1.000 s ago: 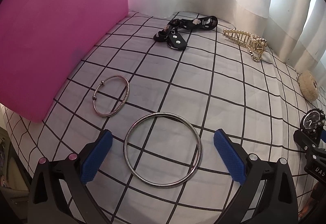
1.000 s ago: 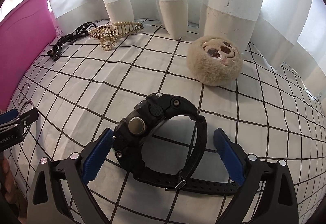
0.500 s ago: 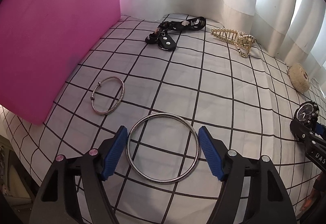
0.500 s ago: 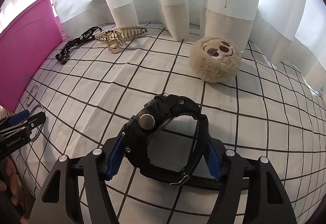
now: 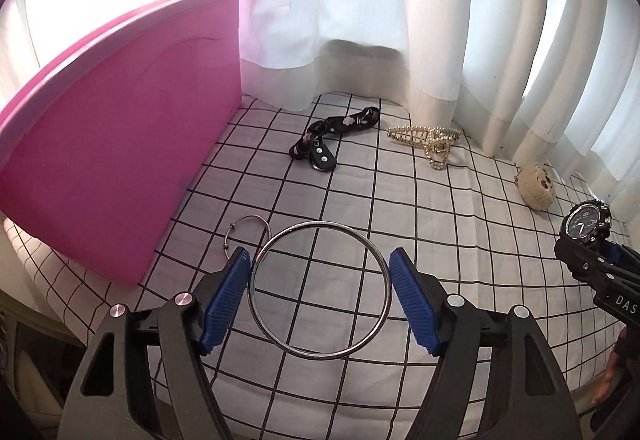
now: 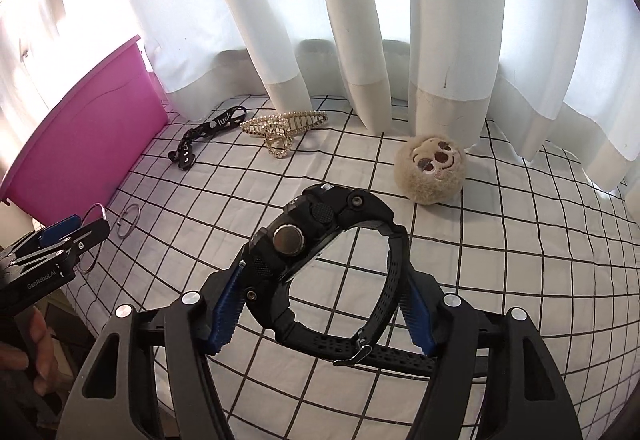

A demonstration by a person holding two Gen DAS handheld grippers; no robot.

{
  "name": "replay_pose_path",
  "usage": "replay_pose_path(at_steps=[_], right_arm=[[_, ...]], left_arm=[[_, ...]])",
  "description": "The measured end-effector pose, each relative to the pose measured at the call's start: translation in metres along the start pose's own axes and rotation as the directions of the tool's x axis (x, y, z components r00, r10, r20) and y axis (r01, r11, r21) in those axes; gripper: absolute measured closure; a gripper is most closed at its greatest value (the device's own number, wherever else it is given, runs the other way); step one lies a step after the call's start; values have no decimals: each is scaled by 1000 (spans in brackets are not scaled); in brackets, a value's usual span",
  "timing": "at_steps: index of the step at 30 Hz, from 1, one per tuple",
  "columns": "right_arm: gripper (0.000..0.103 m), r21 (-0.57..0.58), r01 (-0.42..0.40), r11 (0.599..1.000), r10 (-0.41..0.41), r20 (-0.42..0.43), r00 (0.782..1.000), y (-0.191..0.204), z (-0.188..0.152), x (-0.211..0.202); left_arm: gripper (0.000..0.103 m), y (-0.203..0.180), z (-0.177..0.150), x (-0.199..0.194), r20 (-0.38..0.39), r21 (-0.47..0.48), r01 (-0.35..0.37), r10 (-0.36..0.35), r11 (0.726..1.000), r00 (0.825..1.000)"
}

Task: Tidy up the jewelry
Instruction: 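Carry the metal ring and black watch over the pink tub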

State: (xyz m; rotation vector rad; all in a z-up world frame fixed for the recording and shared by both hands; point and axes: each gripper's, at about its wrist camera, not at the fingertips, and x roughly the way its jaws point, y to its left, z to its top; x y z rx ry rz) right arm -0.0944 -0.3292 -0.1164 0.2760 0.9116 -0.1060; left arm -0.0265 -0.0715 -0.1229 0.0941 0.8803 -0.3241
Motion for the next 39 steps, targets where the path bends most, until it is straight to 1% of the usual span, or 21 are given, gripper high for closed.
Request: replay_pose_path(at_steps=[3,6,9,11,16,20,23,26,28,31,34,39], right_arm=[[38,-20,-18,1000,19,36,999,16,15,-19],[38,-41,-39,998,42,70,997,35,33,-35],[38,-71,-62,996,70,112,991,57,54,-50],[38,-97,-74,993,87,140,986,73,68,-59],[38,-157,-122,980,152,199,968,117,101,-73],[38,-206,-172,963,215,212,953,156,123,-72],[38,-234,-222,947,271,206,940,187,138,-67],[38,-271,-250,930,308,199,930,221,152,-61],[38,-296,-269,917,332,186,925,244,161,-55],[38,-328,-299,896,363,154,919,277,173,-40],[38,-355,-325,877,383,107,917,307,183,-20],[38,-374,-336,865,372,28,928,350,190,16]], left_arm=[[33,10,15,-22,29,-21,11,-10,1000,1000],[33,21,33,-46,76,-33,22,-19,999,997],[33,36,51,-71,138,-45,48,-41,998,990],[33,48,62,-86,175,-56,52,-41,997,984],[33,88,83,-109,238,-90,23,-1,996,971],[33,126,93,-121,267,-124,-20,53,992,962],[33,159,101,-130,273,-151,-53,93,987,958],[33,189,109,-133,274,-175,-100,146,980,951],[33,210,114,-133,267,-195,-127,177,973,947],[33,236,119,-125,252,-223,-146,201,964,947],[33,259,119,-110,217,-233,-161,213,959,953],[33,278,112,-87,163,-221,-180,218,959,962]])
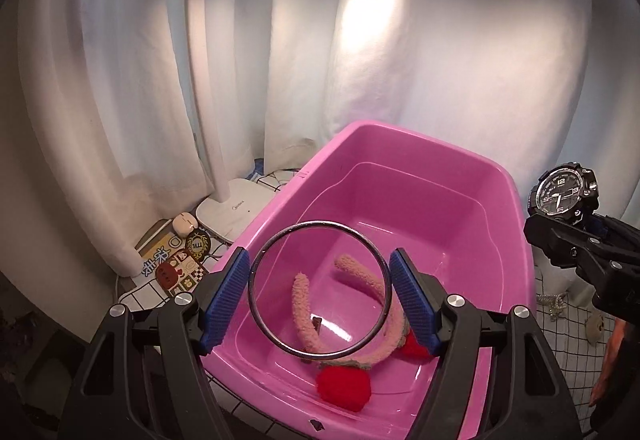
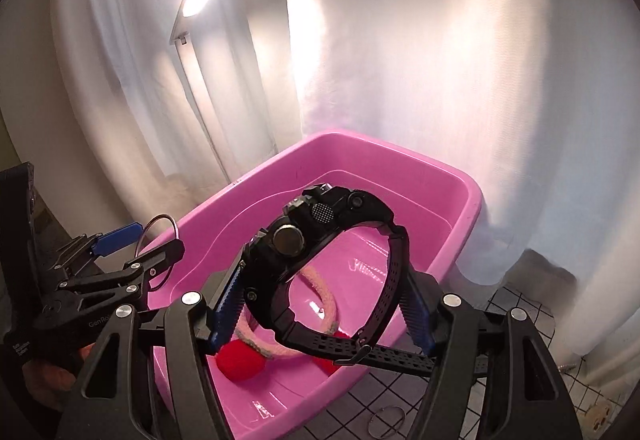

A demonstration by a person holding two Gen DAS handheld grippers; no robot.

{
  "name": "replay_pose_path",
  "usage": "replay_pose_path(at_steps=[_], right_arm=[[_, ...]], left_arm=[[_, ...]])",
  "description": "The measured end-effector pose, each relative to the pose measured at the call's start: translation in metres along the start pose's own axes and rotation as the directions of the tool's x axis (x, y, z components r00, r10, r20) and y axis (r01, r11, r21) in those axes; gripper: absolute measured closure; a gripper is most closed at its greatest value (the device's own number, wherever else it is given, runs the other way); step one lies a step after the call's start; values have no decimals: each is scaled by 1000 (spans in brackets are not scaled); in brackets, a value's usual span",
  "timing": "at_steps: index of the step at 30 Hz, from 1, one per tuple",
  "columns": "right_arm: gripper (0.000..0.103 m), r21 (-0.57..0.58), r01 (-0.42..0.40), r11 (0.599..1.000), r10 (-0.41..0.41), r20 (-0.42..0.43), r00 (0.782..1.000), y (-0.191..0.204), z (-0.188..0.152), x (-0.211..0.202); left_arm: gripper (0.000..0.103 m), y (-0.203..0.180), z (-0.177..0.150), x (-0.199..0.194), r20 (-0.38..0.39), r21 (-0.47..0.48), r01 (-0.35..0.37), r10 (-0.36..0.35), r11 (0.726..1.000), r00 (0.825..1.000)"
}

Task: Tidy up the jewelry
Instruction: 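Carry the metal ring and black watch over the pink tub, then open both tools to release the ring and watch into the tub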

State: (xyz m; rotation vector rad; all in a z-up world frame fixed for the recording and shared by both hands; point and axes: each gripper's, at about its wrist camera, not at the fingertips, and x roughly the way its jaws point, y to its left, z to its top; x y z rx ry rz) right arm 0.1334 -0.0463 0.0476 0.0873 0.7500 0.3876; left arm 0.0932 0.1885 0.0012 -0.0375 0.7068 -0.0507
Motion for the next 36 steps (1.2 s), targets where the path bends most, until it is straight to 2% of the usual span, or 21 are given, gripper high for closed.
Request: replay_pose_path(at_steps=[6,13,18,22,23,30,36], right_arm=[[38,-9,29,1000,-30,-87,996,10,-5,44],[38,-5,86,996,-86,-134,987,9,-5,67],[37,-15,119,993,-120,-149,982,7,-4,70],[36,-55,167,984,-173,-127,977,10,1,65],[36,-56,171,984,-177,-127,976,10,2,65],[36,-12,152,988,-152,-130,980,6,-2,61],[36,-7,151,989,-150,-110,982,5,-3,49]], left_arm=[[33,9,-6,28,-68,0,-2,2,1000,998],[33,8,-13,47,-98,15,2,-1,1000,995],[31,9,-14,54,-121,14,21,-19,1000,992],[19,10,-13,53,-115,6,40,-39,999,993],[19,10,-14,52,-112,9,38,-37,999,993],[17,11,-15,49,-121,3,28,-28,1000,992],[16,8,-13,40,-96,0,31,-30,1000,995]])
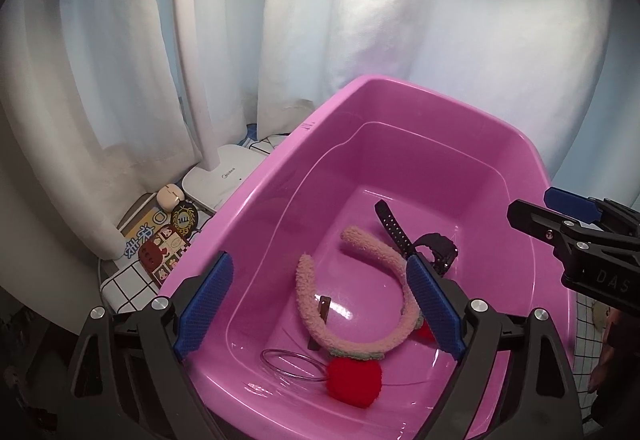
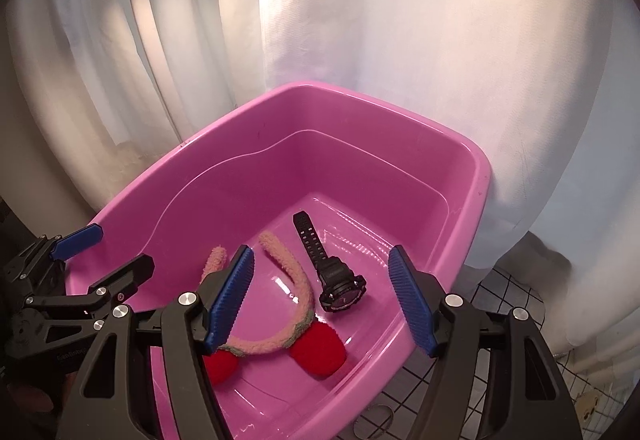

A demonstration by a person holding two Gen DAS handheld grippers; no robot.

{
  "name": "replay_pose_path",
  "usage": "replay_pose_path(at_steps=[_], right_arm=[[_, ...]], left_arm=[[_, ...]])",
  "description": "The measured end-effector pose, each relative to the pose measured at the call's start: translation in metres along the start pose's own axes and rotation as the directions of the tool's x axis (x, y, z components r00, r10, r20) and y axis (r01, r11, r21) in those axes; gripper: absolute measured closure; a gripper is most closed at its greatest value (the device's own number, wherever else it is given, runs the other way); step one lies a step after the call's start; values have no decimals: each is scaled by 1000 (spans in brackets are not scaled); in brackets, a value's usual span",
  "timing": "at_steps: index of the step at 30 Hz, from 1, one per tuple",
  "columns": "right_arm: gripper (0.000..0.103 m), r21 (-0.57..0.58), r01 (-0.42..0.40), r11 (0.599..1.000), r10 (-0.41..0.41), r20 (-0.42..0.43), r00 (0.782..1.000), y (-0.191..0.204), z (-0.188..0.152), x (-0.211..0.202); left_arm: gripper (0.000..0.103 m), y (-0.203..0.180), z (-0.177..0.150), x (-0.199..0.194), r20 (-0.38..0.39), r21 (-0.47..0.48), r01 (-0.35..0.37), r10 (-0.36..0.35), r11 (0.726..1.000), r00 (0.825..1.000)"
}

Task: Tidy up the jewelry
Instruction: 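Open both tools to release the ring and watch into the tub, then move the left tool toward the silver bangle while the right tool approaches the plush sloth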

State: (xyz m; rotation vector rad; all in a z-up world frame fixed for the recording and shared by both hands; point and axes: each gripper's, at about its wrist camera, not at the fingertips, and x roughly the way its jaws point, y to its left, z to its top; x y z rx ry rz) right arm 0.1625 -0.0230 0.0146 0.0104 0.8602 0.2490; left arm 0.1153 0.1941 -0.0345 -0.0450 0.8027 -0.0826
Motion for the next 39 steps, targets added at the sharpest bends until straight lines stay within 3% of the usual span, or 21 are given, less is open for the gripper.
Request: replay_pose_path(at_steps=[13,22,31,39], right_arm=[[36,78,-16,997,10,65,998,-27,-26,-45],[36,184,14,983,-36,116,993,-63,-66,-93],[36,286,82,955,-127,141,982,-115,-136,-153],[36,384,175,907,-225,89,970,-167,-214,-193]], left_arm=[[14,-26,-3,-28,44,8,33,-33,999,998],[14,-67,-15,-37,29,61,73,-75,995,997],[14,-115,-29,-51,28,94,135,-138,986,990],[14,-157,-51,-59,-7,114,197,-198,974,980]])
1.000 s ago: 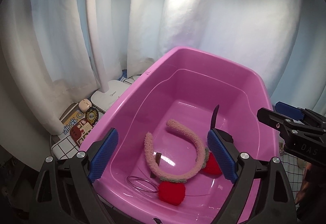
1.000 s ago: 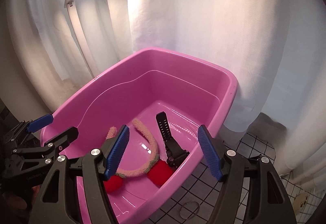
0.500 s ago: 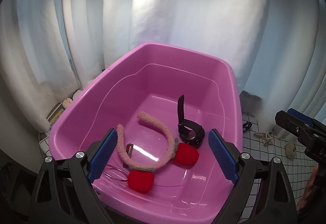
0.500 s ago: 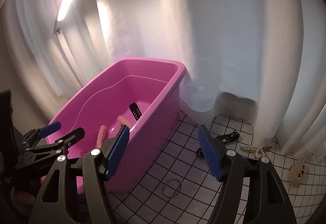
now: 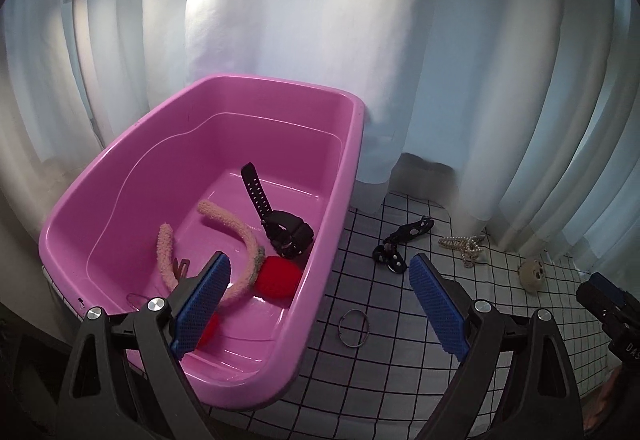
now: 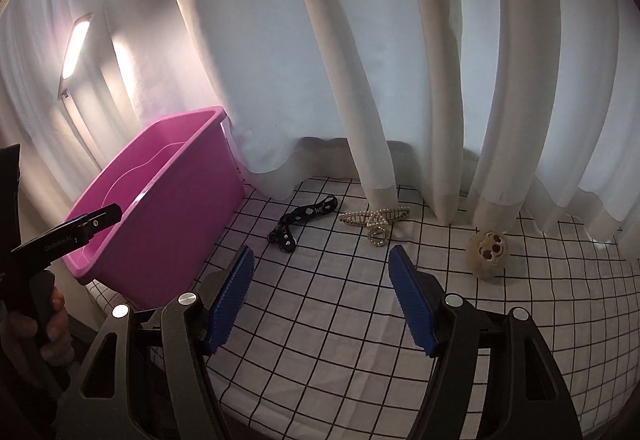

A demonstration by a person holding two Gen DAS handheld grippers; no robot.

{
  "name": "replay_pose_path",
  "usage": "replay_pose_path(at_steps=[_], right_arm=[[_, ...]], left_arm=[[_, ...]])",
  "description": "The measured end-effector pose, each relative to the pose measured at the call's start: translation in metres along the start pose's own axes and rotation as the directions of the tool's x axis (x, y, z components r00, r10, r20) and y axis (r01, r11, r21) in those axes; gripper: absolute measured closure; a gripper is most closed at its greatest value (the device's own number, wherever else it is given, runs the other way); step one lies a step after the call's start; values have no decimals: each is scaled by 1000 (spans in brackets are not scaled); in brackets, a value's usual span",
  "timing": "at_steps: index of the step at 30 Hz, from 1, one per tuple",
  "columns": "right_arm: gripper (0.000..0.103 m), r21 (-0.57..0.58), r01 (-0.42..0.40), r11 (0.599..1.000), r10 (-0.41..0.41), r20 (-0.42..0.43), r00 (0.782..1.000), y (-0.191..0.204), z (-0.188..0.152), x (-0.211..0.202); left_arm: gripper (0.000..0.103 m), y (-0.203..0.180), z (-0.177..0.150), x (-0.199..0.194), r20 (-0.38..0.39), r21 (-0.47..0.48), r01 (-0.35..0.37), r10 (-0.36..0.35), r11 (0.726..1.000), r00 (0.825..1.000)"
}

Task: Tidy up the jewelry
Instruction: 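Move the left tool toward the silver bangle while the right tool approaches the plush sloth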

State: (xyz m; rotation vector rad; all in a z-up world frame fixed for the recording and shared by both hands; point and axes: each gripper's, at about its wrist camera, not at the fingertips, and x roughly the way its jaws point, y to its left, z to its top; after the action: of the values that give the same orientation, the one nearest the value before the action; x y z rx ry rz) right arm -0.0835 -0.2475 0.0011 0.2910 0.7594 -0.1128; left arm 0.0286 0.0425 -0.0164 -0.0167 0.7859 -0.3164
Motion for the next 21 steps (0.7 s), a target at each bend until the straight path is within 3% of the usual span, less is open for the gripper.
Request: replay_pose_path(at_steps=[4,9,21], right_arm=[[36,44,53,998,-53,-17,998,-38,-19,-10],[36,99,113,989,-109,-45,993,-81,-33,-15],[36,117,145,982,-133,-109,985,-136,-49,4]], left_arm=[[12,-23,-11,-1,-3,6,53,-53,999,999],[10,-51,-29,7,-38,38,71,-70,997,997],[10,-65,-71,39,-108,26,-19,21,999,994]])
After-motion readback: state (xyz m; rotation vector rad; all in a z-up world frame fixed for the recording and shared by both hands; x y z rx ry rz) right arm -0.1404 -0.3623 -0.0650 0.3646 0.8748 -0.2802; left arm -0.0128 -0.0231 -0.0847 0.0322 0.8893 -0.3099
